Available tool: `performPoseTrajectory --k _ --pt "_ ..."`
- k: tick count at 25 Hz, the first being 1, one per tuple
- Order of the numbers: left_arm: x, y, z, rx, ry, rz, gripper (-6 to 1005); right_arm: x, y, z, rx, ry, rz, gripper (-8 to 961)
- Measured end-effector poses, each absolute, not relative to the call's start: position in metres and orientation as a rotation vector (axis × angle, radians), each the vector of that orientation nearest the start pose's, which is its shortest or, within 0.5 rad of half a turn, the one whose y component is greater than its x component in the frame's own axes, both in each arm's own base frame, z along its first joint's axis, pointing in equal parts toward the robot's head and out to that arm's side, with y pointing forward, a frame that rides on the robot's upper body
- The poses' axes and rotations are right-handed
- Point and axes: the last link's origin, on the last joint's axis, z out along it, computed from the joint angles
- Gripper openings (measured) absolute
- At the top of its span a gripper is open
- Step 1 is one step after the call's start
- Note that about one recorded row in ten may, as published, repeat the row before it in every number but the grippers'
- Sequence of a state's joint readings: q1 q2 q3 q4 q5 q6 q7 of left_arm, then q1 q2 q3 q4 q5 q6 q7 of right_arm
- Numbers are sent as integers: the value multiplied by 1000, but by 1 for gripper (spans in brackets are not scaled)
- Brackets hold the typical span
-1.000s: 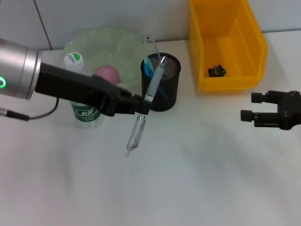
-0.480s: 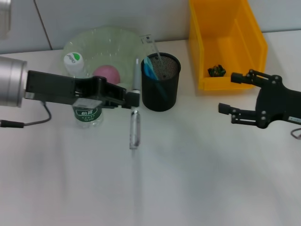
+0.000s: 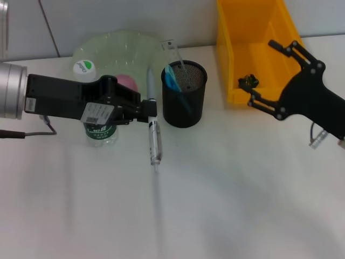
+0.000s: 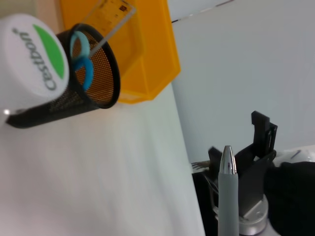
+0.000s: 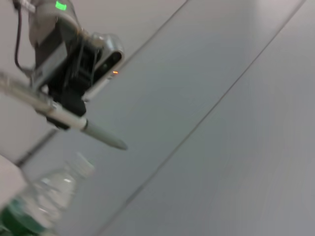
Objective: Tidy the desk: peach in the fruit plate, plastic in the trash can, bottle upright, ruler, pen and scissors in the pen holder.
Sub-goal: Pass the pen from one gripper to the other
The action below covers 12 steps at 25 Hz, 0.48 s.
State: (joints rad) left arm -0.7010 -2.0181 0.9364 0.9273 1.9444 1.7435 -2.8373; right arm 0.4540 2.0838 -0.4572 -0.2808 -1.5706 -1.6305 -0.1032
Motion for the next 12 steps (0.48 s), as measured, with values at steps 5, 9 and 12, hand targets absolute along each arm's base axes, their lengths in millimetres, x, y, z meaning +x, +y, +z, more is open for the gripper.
performPoseTrajectory --k 5,9,12 --pt "-152 360 27 -2577 -2095 -530 195 273 309 2 -1831 -681 539 819" --pt "-150 358 23 -2587 -2105 -544 199 268 313 0 -1814 -783 503 818" --pt "-149 357 22 -2591 -2109 -548 202 262 313 -3 -1805 -887 481 818"
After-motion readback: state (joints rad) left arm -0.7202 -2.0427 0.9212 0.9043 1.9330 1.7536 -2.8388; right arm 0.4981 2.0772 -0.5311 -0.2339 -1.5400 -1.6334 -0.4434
